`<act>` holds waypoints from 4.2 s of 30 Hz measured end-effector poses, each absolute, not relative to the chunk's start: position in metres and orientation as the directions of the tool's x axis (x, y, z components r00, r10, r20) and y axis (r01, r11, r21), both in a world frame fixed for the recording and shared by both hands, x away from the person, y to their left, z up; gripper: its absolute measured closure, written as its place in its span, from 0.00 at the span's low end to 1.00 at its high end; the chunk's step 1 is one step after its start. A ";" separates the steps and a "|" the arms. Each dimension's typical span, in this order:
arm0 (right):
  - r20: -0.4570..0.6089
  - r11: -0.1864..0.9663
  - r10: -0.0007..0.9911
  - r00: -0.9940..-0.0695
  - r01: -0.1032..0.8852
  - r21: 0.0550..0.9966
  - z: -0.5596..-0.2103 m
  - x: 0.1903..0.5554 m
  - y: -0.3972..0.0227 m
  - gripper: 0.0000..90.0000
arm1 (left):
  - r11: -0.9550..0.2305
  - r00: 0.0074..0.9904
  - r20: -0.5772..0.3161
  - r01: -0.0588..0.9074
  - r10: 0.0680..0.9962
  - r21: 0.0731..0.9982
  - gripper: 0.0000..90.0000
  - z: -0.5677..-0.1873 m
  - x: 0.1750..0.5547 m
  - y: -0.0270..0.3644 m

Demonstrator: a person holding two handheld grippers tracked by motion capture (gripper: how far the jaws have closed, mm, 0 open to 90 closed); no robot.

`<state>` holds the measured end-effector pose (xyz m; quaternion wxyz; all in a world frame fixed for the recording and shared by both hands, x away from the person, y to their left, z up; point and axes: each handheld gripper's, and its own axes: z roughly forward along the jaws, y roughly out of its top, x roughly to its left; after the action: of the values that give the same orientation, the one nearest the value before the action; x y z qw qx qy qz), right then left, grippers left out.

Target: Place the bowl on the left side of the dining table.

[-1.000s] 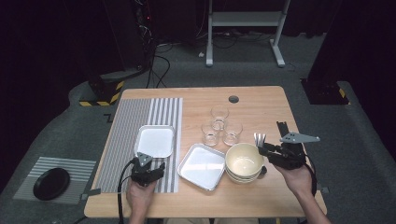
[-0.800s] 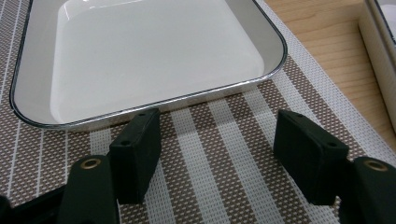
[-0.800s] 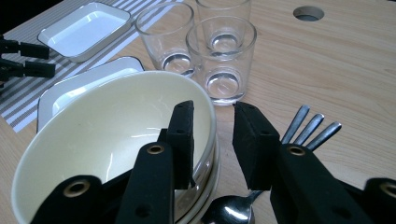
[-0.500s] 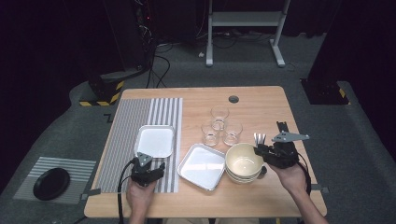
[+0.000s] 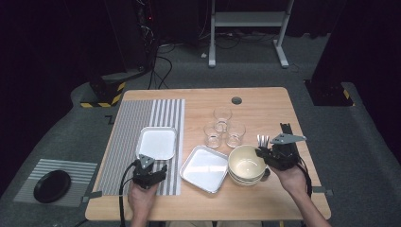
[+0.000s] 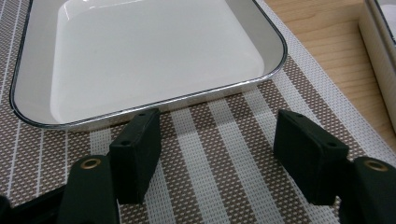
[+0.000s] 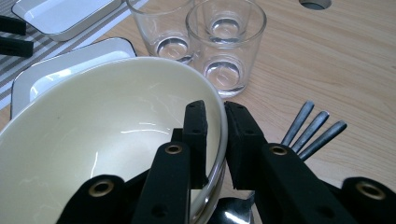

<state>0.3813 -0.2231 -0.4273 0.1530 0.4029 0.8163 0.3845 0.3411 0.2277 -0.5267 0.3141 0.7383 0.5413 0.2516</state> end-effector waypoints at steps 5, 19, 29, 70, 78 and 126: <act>0.042 0.386 0.781 -0.623 0.535 0.752 -0.426 0.381 -0.221 0.90 | -0.219 0.289 0.033 0.642 0.957 0.734 0.36 -0.527 0.341 0.228; 0.015 0.396 0.791 -0.612 0.531 0.749 -0.427 0.381 -0.219 0.94 | -0.210 0.285 0.023 0.647 0.958 0.733 0.36 -0.527 0.341 0.227; -0.007 0.411 0.786 -0.619 0.513 0.753 -0.427 0.380 -0.219 0.94 | -0.211 0.285 0.025 0.647 0.958 0.733 0.36 -0.527 0.341 0.228; -0.092 0.465 0.752 -0.652 0.427 0.776 -0.418 0.373 -0.216 0.95 | -0.209 0.284 0.024 0.646 0.959 0.734 0.36 -0.527 0.341 0.227; -0.059 0.448 0.754 -0.654 0.447 0.774 -0.418 0.376 -0.218 0.94 | -0.209 0.285 0.022 0.647 0.958 0.733 0.36 -0.527 0.341 0.228; -0.089 0.506 0.715 -0.694 0.426 0.750 -0.423 0.384 -0.213 0.91 | -0.211 0.284 0.025 0.646 0.958 0.734 0.36 -0.527 0.341 0.228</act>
<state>0.3842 -0.2130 -0.4229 0.1981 0.3376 0.8449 0.3646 0.3409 0.2276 -0.5267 0.3141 0.7372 0.5441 0.2487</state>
